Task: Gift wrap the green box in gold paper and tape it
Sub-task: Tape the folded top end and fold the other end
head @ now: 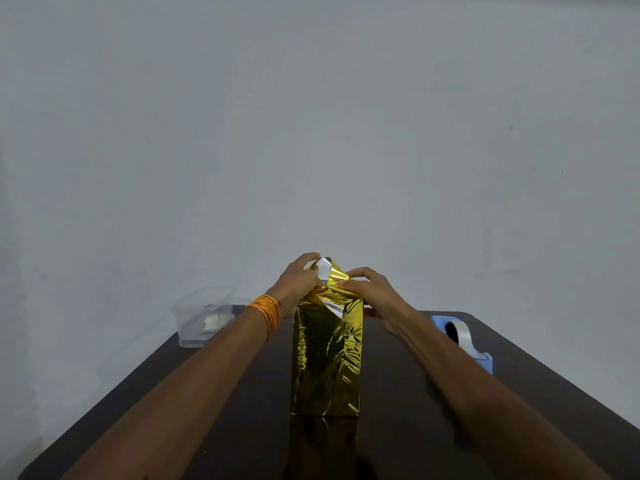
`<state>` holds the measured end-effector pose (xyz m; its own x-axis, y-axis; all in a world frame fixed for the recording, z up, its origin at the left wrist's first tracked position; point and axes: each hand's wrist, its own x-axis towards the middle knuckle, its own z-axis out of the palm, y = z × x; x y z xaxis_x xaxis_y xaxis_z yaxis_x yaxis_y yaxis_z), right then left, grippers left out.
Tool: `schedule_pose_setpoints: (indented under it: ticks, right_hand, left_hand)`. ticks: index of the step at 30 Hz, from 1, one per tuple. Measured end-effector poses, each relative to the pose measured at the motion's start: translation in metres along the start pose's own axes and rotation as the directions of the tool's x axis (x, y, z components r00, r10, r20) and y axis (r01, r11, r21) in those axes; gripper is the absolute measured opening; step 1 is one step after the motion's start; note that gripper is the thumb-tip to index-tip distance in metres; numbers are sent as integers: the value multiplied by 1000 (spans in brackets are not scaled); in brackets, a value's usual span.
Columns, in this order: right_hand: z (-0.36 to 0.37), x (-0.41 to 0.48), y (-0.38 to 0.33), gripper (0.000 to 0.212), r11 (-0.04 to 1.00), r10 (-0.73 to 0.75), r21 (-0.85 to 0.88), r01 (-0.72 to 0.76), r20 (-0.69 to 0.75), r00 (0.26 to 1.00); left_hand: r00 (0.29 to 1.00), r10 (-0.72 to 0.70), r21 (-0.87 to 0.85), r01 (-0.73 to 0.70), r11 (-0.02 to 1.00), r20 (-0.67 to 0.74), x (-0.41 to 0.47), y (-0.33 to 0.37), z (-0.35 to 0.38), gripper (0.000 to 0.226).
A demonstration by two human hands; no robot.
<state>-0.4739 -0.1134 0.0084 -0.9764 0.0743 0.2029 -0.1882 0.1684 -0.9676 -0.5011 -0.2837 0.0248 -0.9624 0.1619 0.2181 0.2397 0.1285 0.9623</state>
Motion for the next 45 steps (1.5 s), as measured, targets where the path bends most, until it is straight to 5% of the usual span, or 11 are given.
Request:
schedule_pose_setpoints:
  ticks: [8,14,22,27,32,39,45]
  right_hand:
    - [-6,-4,3,34,991,72,116,-67,-45,996]
    - [-44,-14,0,34,999,44,37,-39,-144,989]
    - [-113,-33,14,18,992,25,-106,-66,-353,935]
    - [-156,-46,31,16,974,19,-196,-116,-441,897]
    - [-186,-54,61,34,925,58,-291,-243,-526,848]
    - [-194,-61,99,28,885,348,-152,-440,-412,842]
    - [-195,-62,96,23,920,363,-11,-393,-360,860]
  left_hand:
    - [994,26,46,-20,999,-111,-11,4,-5,55]
    - [916,322,244,-265,933,-240,-26,40,3,50]
    - [792,607,531,-489,692,-62,-25,80,82,30]
    - [850,527,513,-460,725,18,-23,51,136,24]
    - [953,241,409,-296,863,181,-17,7,176,24]
    - [922,44,471,-236,850,384,-17,-50,231,20]
    - [927,50,488,-241,839,371,-12,-74,256,30]
